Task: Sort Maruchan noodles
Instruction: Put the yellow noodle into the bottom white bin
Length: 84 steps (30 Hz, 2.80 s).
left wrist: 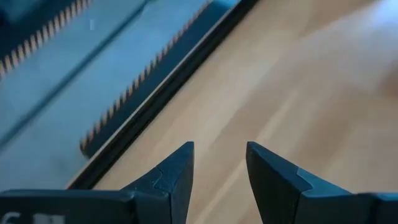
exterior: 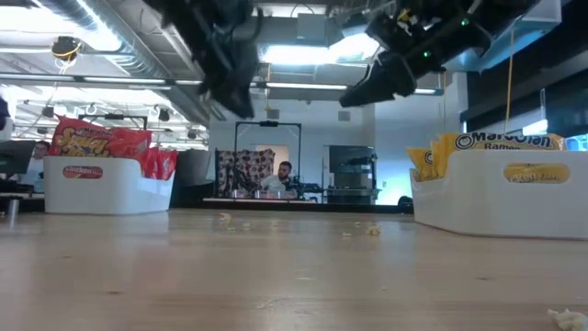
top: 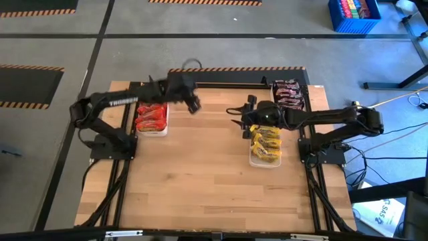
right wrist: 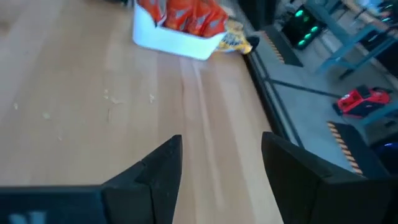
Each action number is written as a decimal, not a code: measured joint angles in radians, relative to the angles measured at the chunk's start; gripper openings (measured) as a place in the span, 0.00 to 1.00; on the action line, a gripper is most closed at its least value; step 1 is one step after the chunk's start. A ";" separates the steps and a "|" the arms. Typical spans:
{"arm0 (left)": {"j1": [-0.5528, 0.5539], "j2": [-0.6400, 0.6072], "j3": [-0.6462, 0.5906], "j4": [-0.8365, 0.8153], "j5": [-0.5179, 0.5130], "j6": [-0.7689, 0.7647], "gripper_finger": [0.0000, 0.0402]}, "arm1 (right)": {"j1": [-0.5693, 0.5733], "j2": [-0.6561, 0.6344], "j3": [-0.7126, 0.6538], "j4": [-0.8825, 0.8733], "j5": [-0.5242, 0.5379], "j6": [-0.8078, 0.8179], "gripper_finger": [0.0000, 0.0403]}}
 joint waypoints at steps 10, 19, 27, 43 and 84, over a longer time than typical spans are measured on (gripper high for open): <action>0.467 0.148 0.209 -0.376 0.062 -0.035 0.35 | -0.116 0.000 0.000 -0.008 -0.213 -0.036 0.49; 0.635 0.353 0.220 -0.467 -0.011 -0.042 0.35 | -0.143 0.000 0.000 -0.012 -0.324 -0.036 0.49; 0.635 0.473 0.220 -0.557 -0.176 -0.090 0.35 | -0.142 0.000 0.000 -0.025 -0.399 -0.043 0.49; 0.592 0.534 0.221 -0.437 0.043 -0.026 0.35 | -0.142 0.001 0.000 -0.064 -0.404 -0.043 0.49; -0.310 0.537 0.219 -0.163 0.151 -0.201 0.35 | 0.063 0.002 0.000 -0.223 -0.312 0.204 0.49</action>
